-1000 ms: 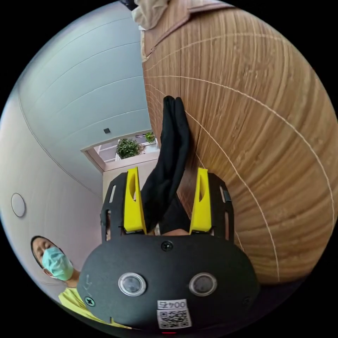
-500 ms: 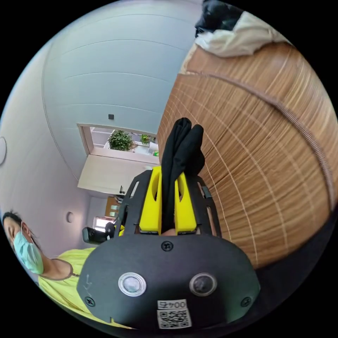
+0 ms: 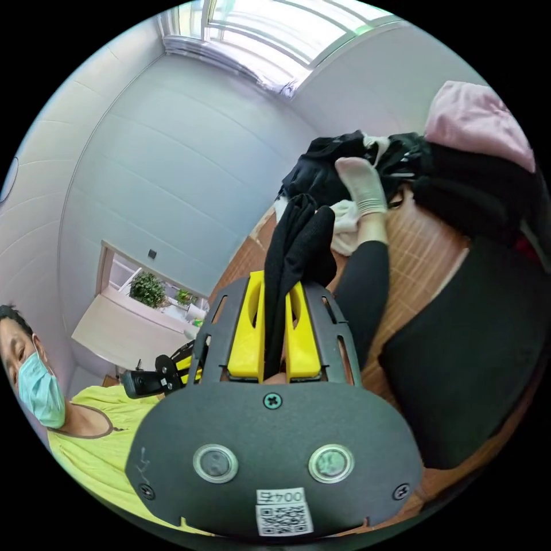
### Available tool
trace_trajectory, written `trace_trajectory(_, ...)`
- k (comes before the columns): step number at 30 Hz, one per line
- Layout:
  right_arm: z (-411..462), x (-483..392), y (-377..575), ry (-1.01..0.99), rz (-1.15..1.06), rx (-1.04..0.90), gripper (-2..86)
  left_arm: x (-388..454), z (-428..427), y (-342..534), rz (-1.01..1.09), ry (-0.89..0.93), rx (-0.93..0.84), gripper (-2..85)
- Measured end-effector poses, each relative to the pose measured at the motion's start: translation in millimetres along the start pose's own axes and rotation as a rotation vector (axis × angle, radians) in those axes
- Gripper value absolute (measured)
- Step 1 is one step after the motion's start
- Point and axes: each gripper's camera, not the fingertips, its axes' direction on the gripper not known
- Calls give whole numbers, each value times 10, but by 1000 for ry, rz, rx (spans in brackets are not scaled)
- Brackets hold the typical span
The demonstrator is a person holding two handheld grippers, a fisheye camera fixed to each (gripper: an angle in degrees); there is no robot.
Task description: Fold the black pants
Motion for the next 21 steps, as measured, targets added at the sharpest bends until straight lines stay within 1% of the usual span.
trace_trajectory(2, -292, 94, -47, 48, 1, 16, 61, 166, 172, -333, 40, -13, 27, 0)
trace_trajectory(5, -803, 124, -202, 114, -32, 59, 62, 364, 260, -788, 107, -90, 90, 0)
trace_trajectory(7, -1272, 30, -262, 150, -100, 136, 62, 526, 292, -1032, 142, -140, 134, 1)
trace_trajectory(9, -1577, 67, -224, 189, -107, 186, 63, 859, 505, -1260, 205, -131, 152, 1)
trace_trajectory(11, -1749, 313, -119, 228, -25, 197, 63, 1219, 852, -1353, 269, -70, 99, 1)
trace_trajectory(12, -1776, 575, -3, 257, 46, 185, 63, 1357, 978, -1362, 296, -56, 79, 1)
trace_trajectory(14, -1697, 1064, 230, 333, 174, 133, 62, 1986, 1471, -1302, 458, -30, -6, 2)
trace_trajectory(15, -1604, 1400, 418, 369, 279, 83, 62, 2245, 1623, -1240, 529, -27, -38, 3)
trace_trajectory(16, -1518, 1646, 608, 384, 358, 45, 62, 2340, 1656, -1211, 555, -32, -40, 3)
trace_trajectory(17, -1510, 1711, 700, 366, 374, 57, 62, 2485, 1670, -1168, 593, -61, -32, 4)
trace_trajectory(18, -1593, 1745, 859, 263, 387, 150, 62, 2536, 1640, -1166, 600, -80, -18, 5)
trace_trajectory(19, -1660, 1738, 936, 187, 407, 192, 61, 2533, 1621, -1180, 595, -76, -12, 6)
trace_trajectory(21, -1712, 1594, 941, 208, 396, 188, 61, 2439, 1556, -1289, 545, -32, -3, 13)
